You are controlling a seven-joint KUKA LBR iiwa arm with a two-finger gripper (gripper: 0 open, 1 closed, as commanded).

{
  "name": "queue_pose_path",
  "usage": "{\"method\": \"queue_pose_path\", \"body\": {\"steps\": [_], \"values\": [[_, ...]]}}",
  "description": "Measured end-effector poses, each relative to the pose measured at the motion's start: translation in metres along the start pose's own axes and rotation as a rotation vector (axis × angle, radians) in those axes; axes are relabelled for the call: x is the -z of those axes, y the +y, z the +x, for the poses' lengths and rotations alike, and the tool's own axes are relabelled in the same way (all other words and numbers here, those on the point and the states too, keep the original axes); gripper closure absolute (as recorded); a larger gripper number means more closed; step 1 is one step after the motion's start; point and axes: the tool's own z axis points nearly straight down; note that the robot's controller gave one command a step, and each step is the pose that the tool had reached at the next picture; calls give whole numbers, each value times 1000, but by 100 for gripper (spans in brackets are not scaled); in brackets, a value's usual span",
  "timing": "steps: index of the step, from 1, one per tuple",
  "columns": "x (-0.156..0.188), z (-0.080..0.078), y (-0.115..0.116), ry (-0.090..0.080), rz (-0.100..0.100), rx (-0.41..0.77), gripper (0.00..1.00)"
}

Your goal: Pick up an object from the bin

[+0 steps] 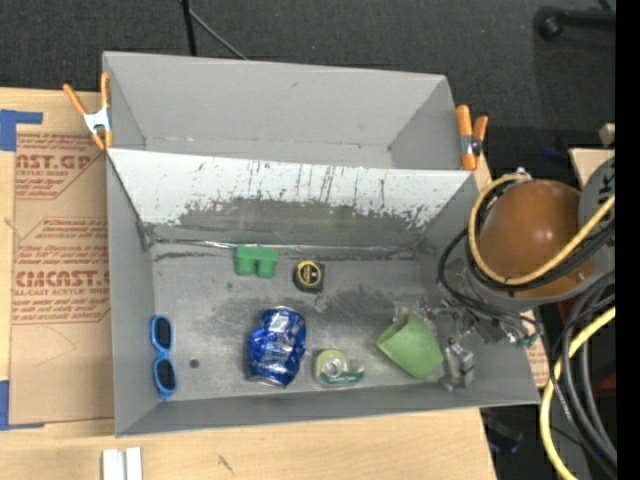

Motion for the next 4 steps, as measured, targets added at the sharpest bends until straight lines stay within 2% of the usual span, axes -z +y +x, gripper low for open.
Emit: {"method": "queue_pose_path", "body": {"steps": [1, 2, 3, 4], "values": [[-29, -5, 7, -11, 8, 106, 0], [-28, -7, 6, -16, 11, 104, 0], [-28, -6, 6, -13, 9, 104, 100], [19, -7, 6, -4, 3, 103, 100]]}}
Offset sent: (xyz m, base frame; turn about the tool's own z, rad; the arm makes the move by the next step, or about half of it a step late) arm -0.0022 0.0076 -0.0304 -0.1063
